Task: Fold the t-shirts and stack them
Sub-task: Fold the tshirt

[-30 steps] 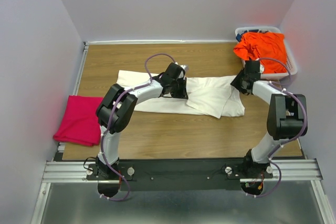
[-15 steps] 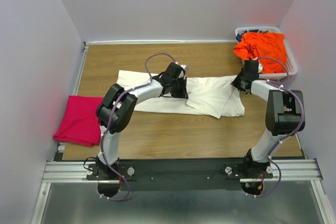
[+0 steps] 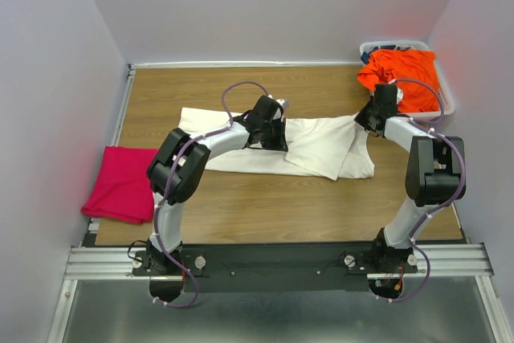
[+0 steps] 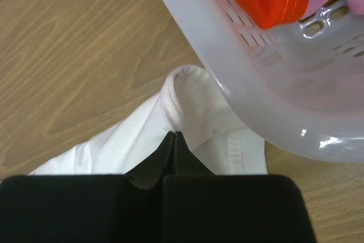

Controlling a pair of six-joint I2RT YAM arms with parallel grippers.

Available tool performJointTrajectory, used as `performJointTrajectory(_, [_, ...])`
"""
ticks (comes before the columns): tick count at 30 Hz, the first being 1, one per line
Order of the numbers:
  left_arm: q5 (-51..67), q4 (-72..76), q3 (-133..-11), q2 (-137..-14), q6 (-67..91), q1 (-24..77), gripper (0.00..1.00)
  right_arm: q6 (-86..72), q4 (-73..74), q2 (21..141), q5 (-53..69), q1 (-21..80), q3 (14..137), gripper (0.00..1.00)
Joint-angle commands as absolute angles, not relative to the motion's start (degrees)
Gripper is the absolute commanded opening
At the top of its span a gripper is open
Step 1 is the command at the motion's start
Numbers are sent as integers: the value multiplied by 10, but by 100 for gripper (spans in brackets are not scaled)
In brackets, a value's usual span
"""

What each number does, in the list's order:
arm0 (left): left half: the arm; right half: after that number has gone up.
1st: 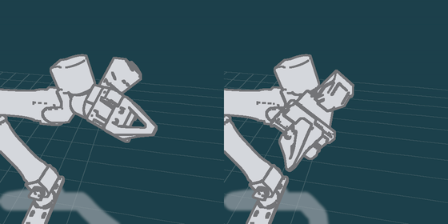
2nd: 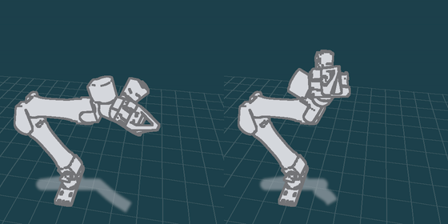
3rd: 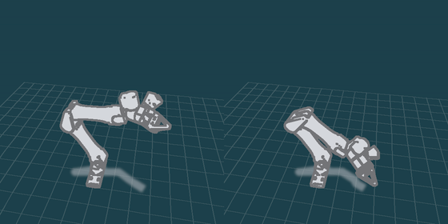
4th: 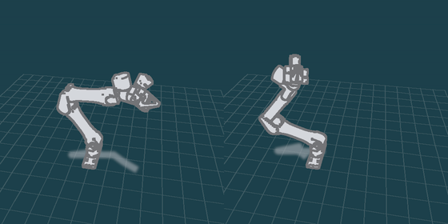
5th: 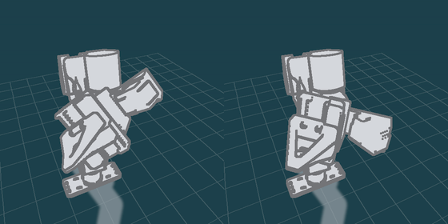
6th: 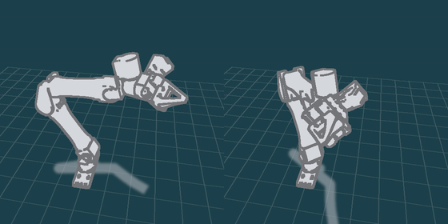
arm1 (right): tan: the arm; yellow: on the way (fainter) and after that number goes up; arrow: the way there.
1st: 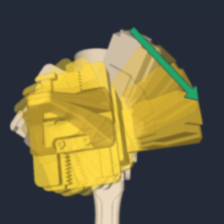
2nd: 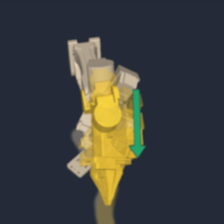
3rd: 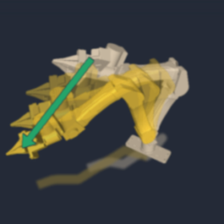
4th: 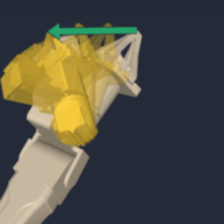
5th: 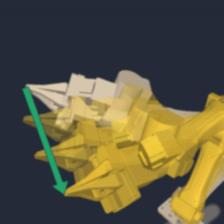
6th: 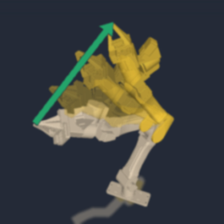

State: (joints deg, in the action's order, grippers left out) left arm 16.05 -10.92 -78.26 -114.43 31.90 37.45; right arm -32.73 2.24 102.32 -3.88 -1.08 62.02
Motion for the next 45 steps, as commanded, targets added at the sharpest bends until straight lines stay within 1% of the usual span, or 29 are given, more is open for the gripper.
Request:
performJointTrajectory(1, [160, -123, -795, -1149, 308, 371, 0, -309, 34, 1018, -84, -12, 653, 1])
performJointTrajectory(13, [164, -125, -796, -1155, 308, 371, 0, -301, 52, 1060, -98, -24, 681, 0])
performJointTrajectory(15, [168, -127, -796, -1153, 305, 371, 0, -302, 58, 1060, -98, -24, 680, 2])
performJointTrajectory(16, [168, -129, -796, -1151, 303, 371, 0, -302, 63, 1057, -98, -24, 676, 6])
performJointTrajectory(17, [167, -135, -796, -1144, 301, 371, 8, -306, 67, 1049, -99, -24, 674, 15])
performJointTrajectory(19, [160, -141, -795, -1129, 295, 368, 17, -308, 77, 1037, -100, -24, 667, 26])
performJointTrajectory(20, [157, -144, -793, -1120, 294, 367, 28, -308, 82, 1031, -98, -24, 666, 31])
performJointTrajectory(21, [150, -150, -789, -1105, 292, 360, 31, -308, 87, 1023, -98, -24, 664, 39])
performJointTrajectory(23, [149, -157, -784, -1087, 289, 348, 34, -308, 104, 999, -98, -24, 663, 44])
performJointTrajectory(26, [125, -178, -786, -1055, 281, 319, 34, -312, 120, 957, -49, -18, 646, 45])
performJointTrajectory(28, [107, -189, -797, -1055, 275, 302, 34, -313, 121, 939, -47, -2, 634, 45])
performJointTrajectory(29, [99, -197, -806, -1059, 267, 286, 34, -314, 123, 922, -50, 24, 628, 45])
performJointTrajectory(32, [33, -235, -855, -1093, 251, 270, 34, -325, 124, 909, -49, 69, 604, 45])
performJointTrajectory(35, [-83, -291, -910, -1142, 231, 265, 32, -337, 125, 906, -53, 112, 584, 45])
performJointTrajectory(36, [-103, -306, -918, -1157, 225, 264, 32, -340, 125, 906, -49, 121, 578, 45])
performJointTrajectory(40, [-155, -321, -915, -1171, 215, 258, 32, -358, 124, 905, -49, 149, 541, 45])
performJointTrajectory(45, [-164, -317, -869, -1175, 210, 259, 31, -371, 123, 907, -58, 151, 496, 45])
